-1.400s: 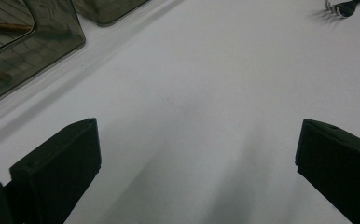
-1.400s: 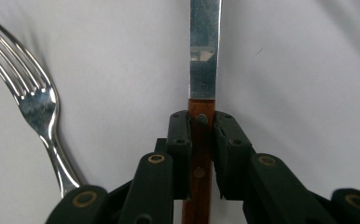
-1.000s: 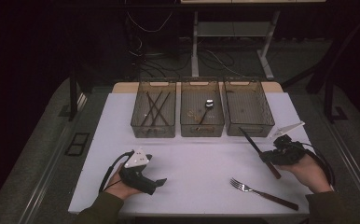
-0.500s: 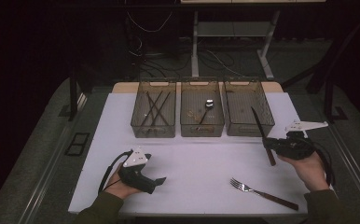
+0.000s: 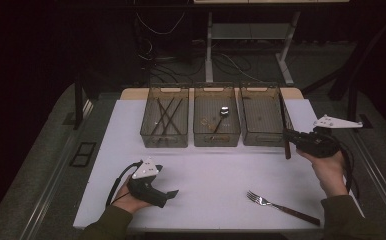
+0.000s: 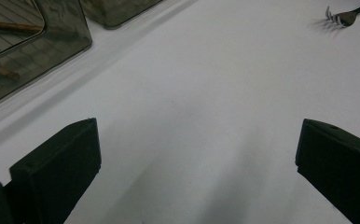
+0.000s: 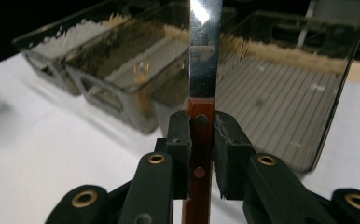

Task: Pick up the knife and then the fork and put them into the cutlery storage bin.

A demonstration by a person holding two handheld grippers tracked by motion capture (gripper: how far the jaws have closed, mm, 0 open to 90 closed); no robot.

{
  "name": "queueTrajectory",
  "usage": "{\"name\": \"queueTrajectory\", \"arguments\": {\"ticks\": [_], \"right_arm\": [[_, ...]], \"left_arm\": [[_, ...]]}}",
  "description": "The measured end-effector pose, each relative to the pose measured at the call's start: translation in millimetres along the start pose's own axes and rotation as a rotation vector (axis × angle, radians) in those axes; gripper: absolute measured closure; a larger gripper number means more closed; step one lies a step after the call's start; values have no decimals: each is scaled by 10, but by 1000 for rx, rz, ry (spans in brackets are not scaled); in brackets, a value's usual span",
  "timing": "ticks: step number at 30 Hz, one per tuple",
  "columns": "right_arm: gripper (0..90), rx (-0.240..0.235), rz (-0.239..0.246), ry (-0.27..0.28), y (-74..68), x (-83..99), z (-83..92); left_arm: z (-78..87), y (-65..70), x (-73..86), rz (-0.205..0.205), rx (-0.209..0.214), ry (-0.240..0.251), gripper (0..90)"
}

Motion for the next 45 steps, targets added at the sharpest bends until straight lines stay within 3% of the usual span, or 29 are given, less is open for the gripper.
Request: {"name": "queueTrajectory", "arguments": {"ticks": [5, 11, 20, 28, 33, 45], "right_arm": [[776, 19, -7, 82, 38, -183, -36], [776, 62, -8, 136, 115, -431, -81], [776, 130, -26, 153, 356, -645, -212], [775, 196, -42, 86, 529, -614, -377], [775, 236, -31, -28, 605, -525, -523], [775, 230, -43, -182, 686, -363, -724]], "left_arm": [[0, 0, -7, -8, 0, 1, 0], [14, 9, 0, -5, -1, 4, 0], [12, 8, -4, -8, 3, 6, 0], [16, 10, -4, -10, 6, 8, 0], [15, 11, -5, -8, 8, 7, 0], [16, 14, -4, -10, 12, 8, 0]]}}
Point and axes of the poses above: each handheld gripper's, and its own axes: z roughly backward along the jaws, x roughly out of its underside, y roughly to its right, the point moved 2 cm from there along -z, roughly forward along the jaws, and after that the axes turned 13 degrees about -x, right-handed, at the moved point
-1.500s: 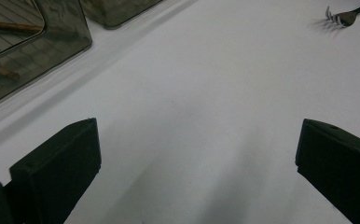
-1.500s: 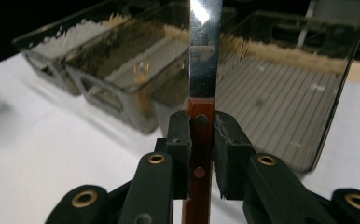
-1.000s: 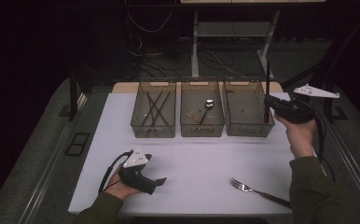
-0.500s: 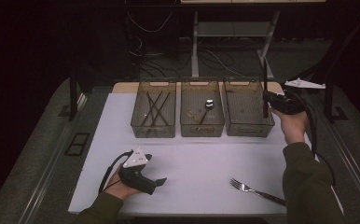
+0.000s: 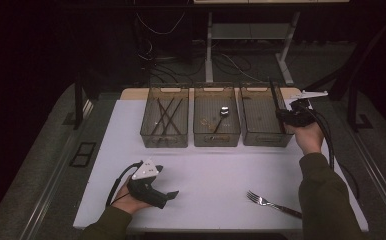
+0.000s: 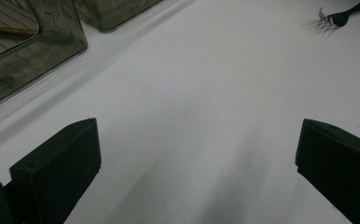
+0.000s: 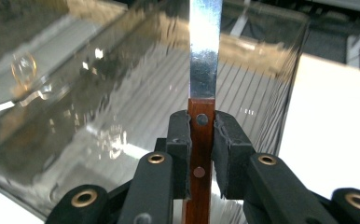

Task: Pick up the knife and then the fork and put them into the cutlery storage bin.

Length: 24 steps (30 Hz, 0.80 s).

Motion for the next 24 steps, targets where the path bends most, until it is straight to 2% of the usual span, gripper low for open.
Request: {"name": "queueTrajectory", "arguments": {"ticks": [7, 8, 9, 13, 18, 21, 24], "right_arm": [[762, 20, 19, -131, -6, 67, -122], [717, 24, 17, -140, -7, 69, -131], [668, 18, 9, -138, -7, 66, -131], [587, 8, -5, -107, -7, 42, -70], [523, -51, -19, -49, 2, 40, 78], [518, -93, -1, -36, -65, 56, 184], [517, -145, 39, -29, -182, 111, 284]], "left_arm": [[-2, 6, 1, 1, 3, -1, 0], [-1, 5, 1, 1, 3, -1, 0], [-1, 5, 1, 0, 2, 0, 0], [3, 3, 1, -3, 2, -1, 0], [3, 5, 1, -1, 2, -1, 0], [1, 7, 2, 0, 2, -2, 0], [1, 10, 2, 1, 0, -3, 0]]}}
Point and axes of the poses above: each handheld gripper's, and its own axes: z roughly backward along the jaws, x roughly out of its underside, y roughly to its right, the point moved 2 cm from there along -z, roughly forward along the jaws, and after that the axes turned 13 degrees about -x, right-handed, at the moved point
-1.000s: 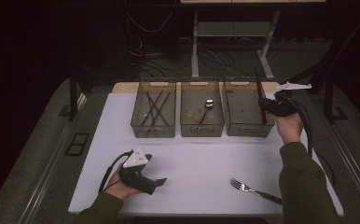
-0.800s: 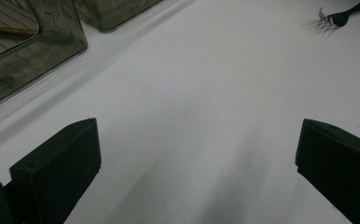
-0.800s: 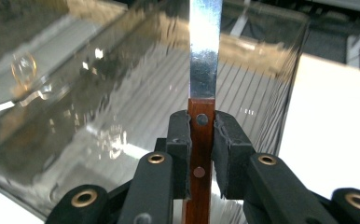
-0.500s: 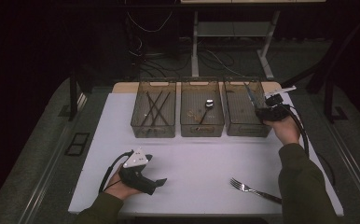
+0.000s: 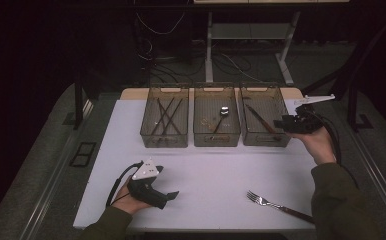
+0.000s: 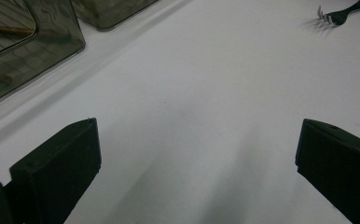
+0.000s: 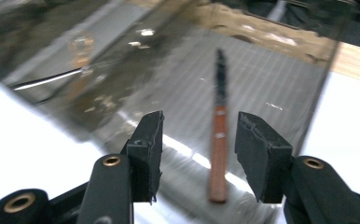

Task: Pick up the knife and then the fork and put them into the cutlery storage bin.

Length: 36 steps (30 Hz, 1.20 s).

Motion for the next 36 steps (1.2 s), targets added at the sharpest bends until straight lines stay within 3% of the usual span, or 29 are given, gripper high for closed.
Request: {"name": "queueTrajectory", "arguments": {"ticks": [7, 13, 19, 29, 36], "right_arm": [[503, -114, 85, -36, -365, 246, 117], [548, -207, 153, -118, -677, 561, 168], [643, -258, 206, -219, -925, 900, 188], [739, -367, 250, -319, -1169, 1345, 216], [755, -371, 283, -353, -1240, 1441, 190]], "left_arm": [[5, 1, 1, -2, -5, -2, 0], [1, -2, 4, 0, -8, -7, 0], [4, -3, 4, -6, -9, -8, 0], [-2, 0, 6, -7, -11, -9, 0], [-2, -1, 6, -8, -11, -9, 0]]}}
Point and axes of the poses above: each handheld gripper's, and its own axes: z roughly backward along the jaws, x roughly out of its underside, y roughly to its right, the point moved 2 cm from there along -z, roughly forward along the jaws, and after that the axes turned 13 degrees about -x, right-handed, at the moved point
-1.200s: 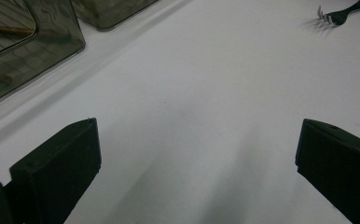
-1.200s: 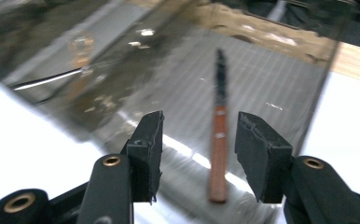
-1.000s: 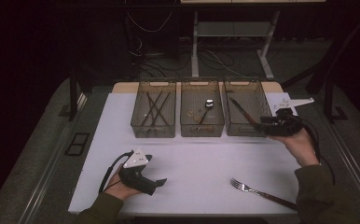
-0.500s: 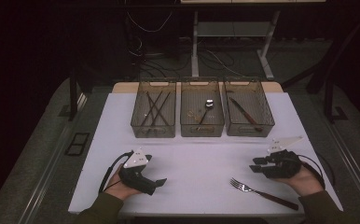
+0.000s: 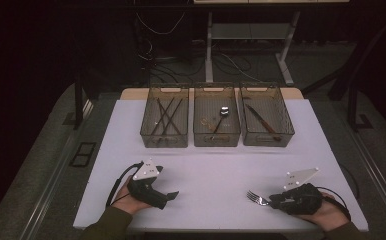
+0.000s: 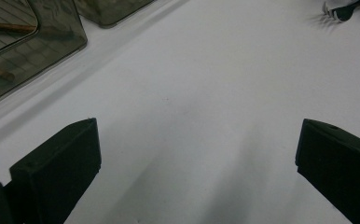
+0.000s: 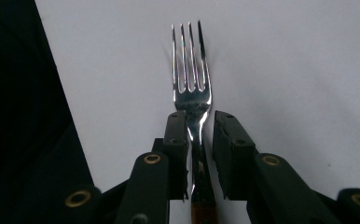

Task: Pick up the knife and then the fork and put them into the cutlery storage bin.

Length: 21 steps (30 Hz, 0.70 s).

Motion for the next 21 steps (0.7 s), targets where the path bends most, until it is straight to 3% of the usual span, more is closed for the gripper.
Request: {"name": "queueTrajectory", "arguments": {"ticks": [12, 21], "right_arm": [[823, 47, 62, -42, -28, -3, -72], [828, 85, 66, -41, 118, -135, -116]], "left_arm": [[0, 8, -4, -4, 3, 2, 0], [-6, 9, -3, -3, 3, -6, 0]]}}
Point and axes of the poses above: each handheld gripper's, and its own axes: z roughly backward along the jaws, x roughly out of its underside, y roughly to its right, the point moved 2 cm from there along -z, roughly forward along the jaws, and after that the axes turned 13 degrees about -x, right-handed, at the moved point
